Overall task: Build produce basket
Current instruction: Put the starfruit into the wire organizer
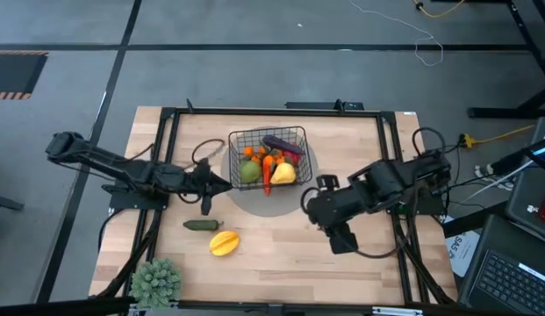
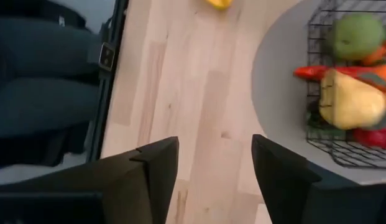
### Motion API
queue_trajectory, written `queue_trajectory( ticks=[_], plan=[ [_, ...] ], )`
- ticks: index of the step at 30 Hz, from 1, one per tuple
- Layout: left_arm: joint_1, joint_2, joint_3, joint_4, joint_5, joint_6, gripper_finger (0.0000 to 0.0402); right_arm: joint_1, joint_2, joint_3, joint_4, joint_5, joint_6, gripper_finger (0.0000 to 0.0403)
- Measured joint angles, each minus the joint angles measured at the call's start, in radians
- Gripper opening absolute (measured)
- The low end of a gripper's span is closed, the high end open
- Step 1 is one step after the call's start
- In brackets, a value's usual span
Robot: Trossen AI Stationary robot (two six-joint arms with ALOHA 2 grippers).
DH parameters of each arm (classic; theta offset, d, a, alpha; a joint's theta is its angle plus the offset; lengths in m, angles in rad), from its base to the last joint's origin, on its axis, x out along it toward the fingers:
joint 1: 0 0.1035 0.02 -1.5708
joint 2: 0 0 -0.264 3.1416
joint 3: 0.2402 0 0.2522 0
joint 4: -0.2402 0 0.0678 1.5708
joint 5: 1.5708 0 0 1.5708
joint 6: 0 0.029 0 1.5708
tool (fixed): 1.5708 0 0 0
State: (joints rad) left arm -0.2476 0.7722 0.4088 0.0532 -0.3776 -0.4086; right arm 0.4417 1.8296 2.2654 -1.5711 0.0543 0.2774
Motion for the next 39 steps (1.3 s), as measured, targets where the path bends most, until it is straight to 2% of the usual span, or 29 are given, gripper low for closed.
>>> queue_trajectory(
  ticks=[2, 4, 6, 7, 13, 16, 19, 21, 25, 30, 35, 39],
  plan=[
    [-0.033, 0.017, 0.098, -0.223, -0.074, 0.001, 0.0041, 0.001, -0.014, 0.0, 0.0, 0.016, 0.037, 0.0187],
    [-0.055, 0.024, 0.176, -0.428, -0.198, -0.087, 0.0041, 0.001, -0.023, 0.0, 0.0, 0.024, 0.066, 0.0187],
    [-0.07, 0.028, 0.216, -0.56, -0.268, -0.194, 0.0041, 0.004, -0.028, 0.0, 0.0, 0.025, 0.089, 0.0187],
    [-0.079, 0.038, 0.217, -0.574, -0.258, -0.227, 0.0041, 0.005, -0.028, 0.0, 0.0, 0.025, 0.097, 0.0187],
    [-0.174, 0.15, 0.171, -0.445, 0.019, -0.302, 0.0041, 0.009, -0.028, -0.001, 0.0, 0.024, 0.107, 0.0187],
    [-0.246, 0.252, 0.166, -0.445, 0.088, -0.417, 0.0041, 0.009, -0.028, -0.001, 0.0, 0.024, 0.107, 0.0187],
    [-0.328, 0.33, 0.164, -0.436, 0.226, -0.537, 0.0041, 0.009, -0.027, -0.001, 0.0, 0.023, 0.109, 0.0187],
    [-0.384, 0.366, 0.164, -0.433, 0.275, -0.654, 0.0041, 0.009, -0.027, -0.001, 0.0, 0.023, 0.111, 0.0187],
    [-0.477, 0.415, 0.164, -0.438, 0.254, -0.83, 0.0041, 0.009, -0.027, -0.001, 0.0, 0.023, 0.109, 0.0187],
    [-0.516, 0.486, 0.164, -0.396, 0.151, -0.872, 0.0041, 0.009, -0.027, -0.001, 0.0, 0.024, 0.108, 0.0187],
    [-0.435, 0.601, 0.164, -0.199, 0.075, -0.777, 0.0041, 0.009, -0.027, -0.001, 0.0, 0.024, 0.107, 0.0187],
    [-0.339, 0.707, 0.164, 0.145, 0.018, -0.571, 0.0041, 0.009, -0.027, -0.001, 0.0, 0.024, 0.105, 0.0187]
  ],
)
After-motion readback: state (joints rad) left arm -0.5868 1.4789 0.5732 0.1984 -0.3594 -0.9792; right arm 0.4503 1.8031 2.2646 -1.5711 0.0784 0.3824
